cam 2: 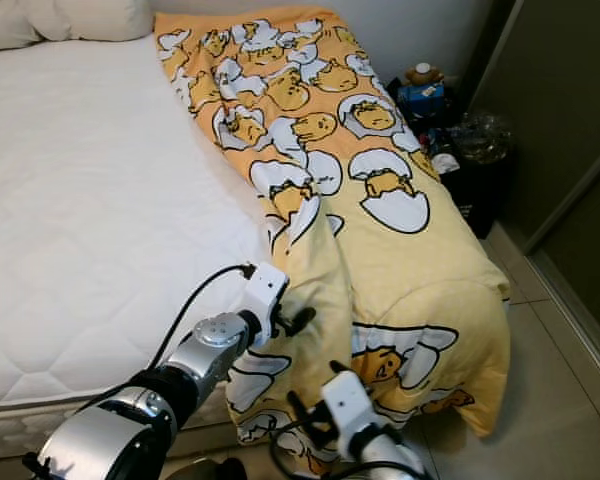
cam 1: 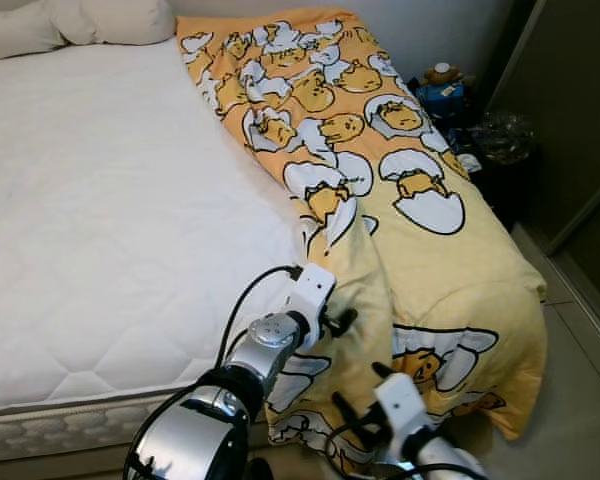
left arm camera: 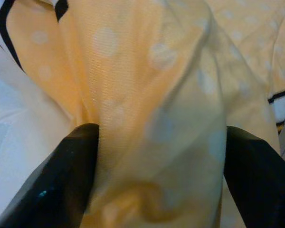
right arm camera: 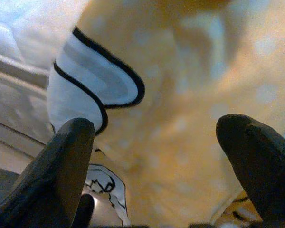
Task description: Clean up the room
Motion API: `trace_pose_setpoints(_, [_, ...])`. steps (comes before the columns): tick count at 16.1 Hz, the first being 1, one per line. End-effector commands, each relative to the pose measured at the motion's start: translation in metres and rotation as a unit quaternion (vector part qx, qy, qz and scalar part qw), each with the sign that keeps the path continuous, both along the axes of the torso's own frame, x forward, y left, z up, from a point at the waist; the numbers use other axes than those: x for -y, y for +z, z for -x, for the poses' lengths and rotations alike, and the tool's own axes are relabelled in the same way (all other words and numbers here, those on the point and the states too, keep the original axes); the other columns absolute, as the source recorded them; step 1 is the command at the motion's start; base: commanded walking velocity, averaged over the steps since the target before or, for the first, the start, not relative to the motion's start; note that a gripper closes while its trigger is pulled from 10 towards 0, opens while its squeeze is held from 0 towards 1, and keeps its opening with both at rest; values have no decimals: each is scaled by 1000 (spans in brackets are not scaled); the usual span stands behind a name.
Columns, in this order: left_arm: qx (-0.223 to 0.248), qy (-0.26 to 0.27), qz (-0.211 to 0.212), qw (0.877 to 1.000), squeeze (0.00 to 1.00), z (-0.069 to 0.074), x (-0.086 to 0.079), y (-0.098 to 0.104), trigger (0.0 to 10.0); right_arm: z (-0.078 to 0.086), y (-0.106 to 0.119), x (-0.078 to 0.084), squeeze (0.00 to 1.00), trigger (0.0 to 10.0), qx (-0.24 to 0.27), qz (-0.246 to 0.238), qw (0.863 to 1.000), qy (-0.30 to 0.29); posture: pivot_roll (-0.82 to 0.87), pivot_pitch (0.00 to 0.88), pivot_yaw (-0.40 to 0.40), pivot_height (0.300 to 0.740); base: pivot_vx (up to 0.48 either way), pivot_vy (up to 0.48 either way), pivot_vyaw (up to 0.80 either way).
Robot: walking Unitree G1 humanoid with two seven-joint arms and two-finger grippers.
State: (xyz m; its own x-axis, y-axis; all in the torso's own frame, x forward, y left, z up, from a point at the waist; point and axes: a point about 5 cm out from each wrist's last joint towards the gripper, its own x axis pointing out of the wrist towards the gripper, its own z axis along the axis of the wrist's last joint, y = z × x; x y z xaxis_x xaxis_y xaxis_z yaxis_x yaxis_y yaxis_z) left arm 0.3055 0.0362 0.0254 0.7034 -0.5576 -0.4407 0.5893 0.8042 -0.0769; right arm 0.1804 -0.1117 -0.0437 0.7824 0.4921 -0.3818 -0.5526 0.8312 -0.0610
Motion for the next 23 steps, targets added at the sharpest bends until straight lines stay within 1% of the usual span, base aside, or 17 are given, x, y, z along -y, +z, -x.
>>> trace_pose_setpoints(1, [-11,3,22,1000,0,8,15,-2,0,-1,0,-21,0,10000,6,1,1000,13,-274,53,59,736,0,0,0])
trace_pose_setpoints(4, [-3,7,8,1000,0,8,12,-5,0,2,-5,-35,0,10000,-7,6,1000,12,-275,55,58,736,0,0,0])
trace_pose_setpoints(5, [-1,10,5,1000,0,9,11,-5,0,4,-9,-39,0,10000,-16,8,1000,8,-273,56,58,736,0,0,0])
trace_pose_setpoints(6, [0,11,3,1000,0,9,11,-6,0,4,-9,-38,0,10000,-14,9,1000,7,-273,56,58,736,0,0,0])
trace_pose_setpoints(7, [0,8,3,1000,0,9,10,-6,0,0,-6,-29,0,10000,0,6,1000,8,-272,57,58,736,0,0,0])
trace_pose_setpoints(8, [1,8,4,1000,0,9,10,-6,0,-1,-5,-27,0,10000,5,9,1000,12,-271,56,57,736,0,0,0])
trace_pose_setpoints(9, [0,9,8,1000,0,9,10,-6,0,2,-8,-27,0,10000,3,22,1000,20,-271,57,57,736,0,0,0])
trace_pose_setpoints(11, [0,12,15,1000,0,7,9,-4,0,6,-11,-28,0,10000,-4,30,999,20,-270,57,57,736,0,0,0])
trace_pose_setpoints(13, [-8,17,21,1000,0,5,8,-3,0,3,-9,-26,0,10000,2,23,1000,13,-273,55,59,736,0,0,0])
trace_pose_setpoints(16, [-13,16,25,999,0,5,7,-3,0,4,-9,-22,0,10000,5,21,1000,11,-269,52,62,736,0,0,0])
trace_pose_setpoints(19, [-14,22,23,999,0,4,5,-3,0,-2,-4,-18,0,10000,22,10,1000,9,-269,52,62,736,0,0,0])
trace_pose_setpoints(20, [-13,28,20,999,0,3,3,-3,0,-4,0,-10,0,10000,37,8,999,3,-272,51,62,736,0,0,0])
trace_pose_setpoints(22, [-11,36,19,999,0,0,0,-1,0,-6,4,-3,0,10000,54,4,999,-9,-274,49,63,736,0,0,0])
trace_pose_setpoints(23, [-7,48,18,999,0,-6,-5,2,0,-11,10,4,0,10000,74,-17,996,-40,-277,46,69,736,0,0,0])
